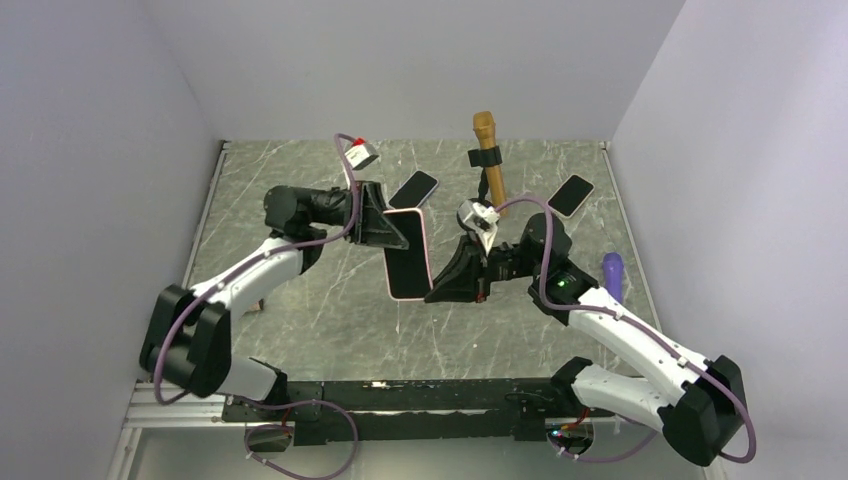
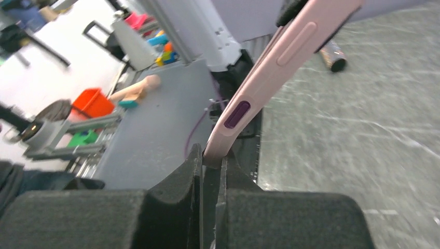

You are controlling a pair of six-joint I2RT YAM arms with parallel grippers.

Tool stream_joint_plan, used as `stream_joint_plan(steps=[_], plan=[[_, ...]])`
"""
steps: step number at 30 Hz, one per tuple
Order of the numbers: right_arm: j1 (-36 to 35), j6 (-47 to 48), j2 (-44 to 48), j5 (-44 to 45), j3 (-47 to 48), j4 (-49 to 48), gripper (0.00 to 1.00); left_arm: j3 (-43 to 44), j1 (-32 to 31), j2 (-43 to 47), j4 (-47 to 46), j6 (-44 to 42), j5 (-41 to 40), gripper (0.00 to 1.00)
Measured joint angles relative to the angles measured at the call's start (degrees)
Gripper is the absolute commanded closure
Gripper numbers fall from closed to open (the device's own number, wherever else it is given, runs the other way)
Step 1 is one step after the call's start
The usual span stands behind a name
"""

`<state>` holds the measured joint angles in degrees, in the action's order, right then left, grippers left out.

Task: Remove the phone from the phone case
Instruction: Remove the phone case from the phone.

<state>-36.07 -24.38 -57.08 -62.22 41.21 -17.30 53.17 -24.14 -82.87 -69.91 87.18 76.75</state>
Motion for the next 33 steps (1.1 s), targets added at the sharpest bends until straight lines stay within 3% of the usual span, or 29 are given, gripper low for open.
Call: stream_joint_plan(steps=[5, 10, 18, 31, 33], plan=[[-5.6, 2.9, -1.9, -4.2, 3.4, -0.5, 1.00, -3.3, -1.0, 9.5, 7.3, -1.0, -0.4, 1.00], [-8.6, 7.5, -2.8, -8.4, 6.1, -0.6, 1.00, -4.2, -2.6, 17.6, 20.7, -6.7, -3.1, 1.00], [-9.9, 13.2, -3.5, -8.3, 7.7, 1.9, 1.00, -4.8, -3.7, 22.8, 32.2, -10.0, -8.7, 1.00], [-14.6, 15.3, 4.2, 28.4, 1.8, 4.9, 0.99, -10.2, -4.3, 20.3, 20.5, -6.4, -28.6, 1.00], [-14.7, 13.5, 5.0, 32.7, 1.1, 5.0, 0.81, -11.3, -4.4, 22.3, 23.7, -9.6, -33.4, 1.00]])
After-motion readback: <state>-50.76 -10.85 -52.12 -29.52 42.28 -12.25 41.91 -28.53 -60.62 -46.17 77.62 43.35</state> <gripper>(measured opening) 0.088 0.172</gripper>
